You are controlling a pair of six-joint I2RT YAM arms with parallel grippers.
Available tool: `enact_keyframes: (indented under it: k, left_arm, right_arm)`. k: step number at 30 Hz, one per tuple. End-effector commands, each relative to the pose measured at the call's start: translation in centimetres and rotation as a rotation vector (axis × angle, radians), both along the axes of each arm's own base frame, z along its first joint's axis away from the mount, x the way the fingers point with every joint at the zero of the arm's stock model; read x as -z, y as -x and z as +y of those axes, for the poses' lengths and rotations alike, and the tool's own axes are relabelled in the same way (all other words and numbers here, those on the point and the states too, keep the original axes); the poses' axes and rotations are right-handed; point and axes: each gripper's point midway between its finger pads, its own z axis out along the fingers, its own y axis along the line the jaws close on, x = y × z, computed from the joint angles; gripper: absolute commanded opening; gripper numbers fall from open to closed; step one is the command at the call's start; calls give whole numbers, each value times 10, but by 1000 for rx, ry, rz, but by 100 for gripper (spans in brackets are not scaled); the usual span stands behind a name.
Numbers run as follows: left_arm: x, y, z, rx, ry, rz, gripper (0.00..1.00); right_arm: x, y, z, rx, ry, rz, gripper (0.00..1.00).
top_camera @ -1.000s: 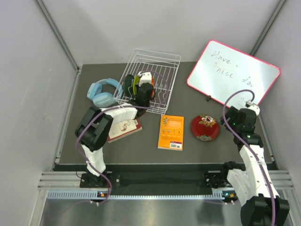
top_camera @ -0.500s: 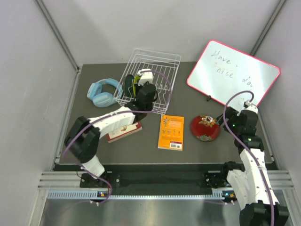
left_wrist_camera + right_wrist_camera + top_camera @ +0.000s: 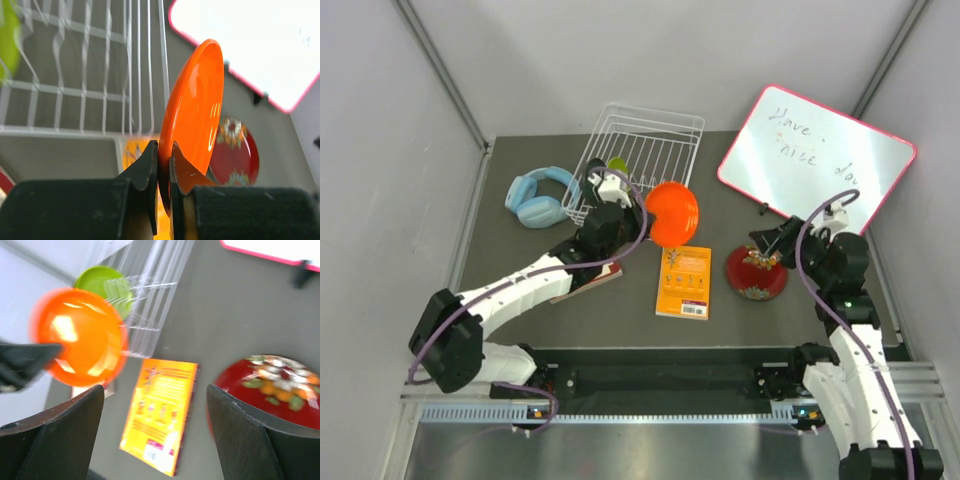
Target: Unload the plates from the dish rack
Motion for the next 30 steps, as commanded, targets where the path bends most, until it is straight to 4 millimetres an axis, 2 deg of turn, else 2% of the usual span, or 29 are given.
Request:
enact_keyframes:
  k: [1,2,3,5,13,16,17,18,20,21,23,24,25,26,27,28,30]
  left_arm:
    - [0,33,-49,245,229,89,0]
    - [-2,35,-54,259,256,98,0]
    - [0,36,-58,278,267,106,0]
    - [-6,42,-66,323,311,110,0]
    - [-16,53,-78,414,367,97,0]
    - [-14,58,-80,439,395,102,0]
    - [-15,59,-81,444,411,105,0]
    - [-16,61,-83,464,424,99,0]
    - [-15,64,-87,485,435,108,0]
    - [-16,65,-90,506,448,101,0]
    - [-15,67,-90,513,464,100,0]
    - [-14,67,-90,516,465,95,0]
    - [-10,67,-89,509,457,104,5]
    - [-8,66,-88,509,441,98,19]
    - [-6,66,-88,507,429,98,25]
    - [-2,66,-87,504,409,106,33]
    - [1,63,-83,484,359,92,67]
  right_arm:
    - [-25,-3,35,-115,-68,-97,83]
    - [-18,-1,46,-141,-69,-70,83]
    - [-23,-5,49,-144,-69,-90,82]
    - [-13,-9,59,-152,-56,-61,82]
    - [9,-21,70,-157,-53,-16,80]
    - [11,-22,74,-171,-66,-18,75]
    - [10,-22,77,-184,-68,-27,70]
    - [10,-22,78,-194,-71,-31,58]
    - [7,-22,85,-232,-91,-48,48]
    - [9,-21,87,-247,-97,-50,32]
    - [9,-19,89,-258,-107,-53,14]
    - [11,-17,87,-251,-105,-46,0]
    - [8,-18,82,-220,-97,-60,0]
    - [9,-19,77,-193,-87,-55,0]
    - [17,-17,71,-161,-64,-9,0]
    - [15,-20,58,-91,-33,-17,0]
    - [31,-15,36,2,28,69,0]
